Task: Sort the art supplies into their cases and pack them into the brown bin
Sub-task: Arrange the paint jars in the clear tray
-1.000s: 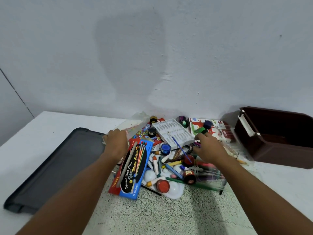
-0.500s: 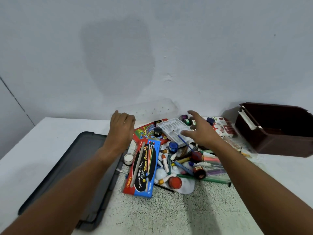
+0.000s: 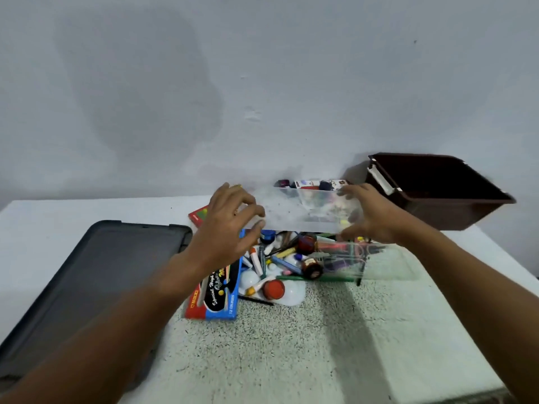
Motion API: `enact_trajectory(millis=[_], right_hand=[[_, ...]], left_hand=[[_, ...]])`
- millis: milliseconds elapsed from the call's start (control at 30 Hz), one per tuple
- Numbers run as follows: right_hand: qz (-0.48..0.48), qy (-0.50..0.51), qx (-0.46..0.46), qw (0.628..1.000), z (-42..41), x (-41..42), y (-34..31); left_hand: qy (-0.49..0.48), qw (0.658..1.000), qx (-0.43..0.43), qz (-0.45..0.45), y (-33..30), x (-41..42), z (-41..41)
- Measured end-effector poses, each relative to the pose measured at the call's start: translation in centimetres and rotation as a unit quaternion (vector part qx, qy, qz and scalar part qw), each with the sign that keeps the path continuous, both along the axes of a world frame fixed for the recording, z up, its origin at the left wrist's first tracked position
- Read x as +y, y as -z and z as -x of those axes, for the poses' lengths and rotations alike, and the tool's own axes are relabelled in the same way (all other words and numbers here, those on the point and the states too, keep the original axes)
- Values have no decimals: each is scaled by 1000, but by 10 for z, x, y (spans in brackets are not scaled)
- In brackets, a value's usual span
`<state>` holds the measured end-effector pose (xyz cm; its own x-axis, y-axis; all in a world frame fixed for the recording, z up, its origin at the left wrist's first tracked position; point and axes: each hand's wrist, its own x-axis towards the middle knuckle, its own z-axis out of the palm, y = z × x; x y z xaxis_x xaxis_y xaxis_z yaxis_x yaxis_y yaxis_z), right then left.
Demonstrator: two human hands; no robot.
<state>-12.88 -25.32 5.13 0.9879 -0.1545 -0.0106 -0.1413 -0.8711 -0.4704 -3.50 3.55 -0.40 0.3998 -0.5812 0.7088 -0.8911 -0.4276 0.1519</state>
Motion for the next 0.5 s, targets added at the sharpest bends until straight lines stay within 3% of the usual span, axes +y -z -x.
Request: enact_trajectory(millis=[100,200,400,500], right_hand=[[-39,-29,31,998,24,-12,5],[-58,-49,46,996,44,-20,17],[-5,-112,114,987,88,-25,57],[46,-137,146,979,103,-28,74]], left_hand=[[7,986,168,2,-3,6,15],[27,937,348,-29,-2,9,37],[51,875,481,-3,34,10,95],[24,881,472,-9,54,8,117]])
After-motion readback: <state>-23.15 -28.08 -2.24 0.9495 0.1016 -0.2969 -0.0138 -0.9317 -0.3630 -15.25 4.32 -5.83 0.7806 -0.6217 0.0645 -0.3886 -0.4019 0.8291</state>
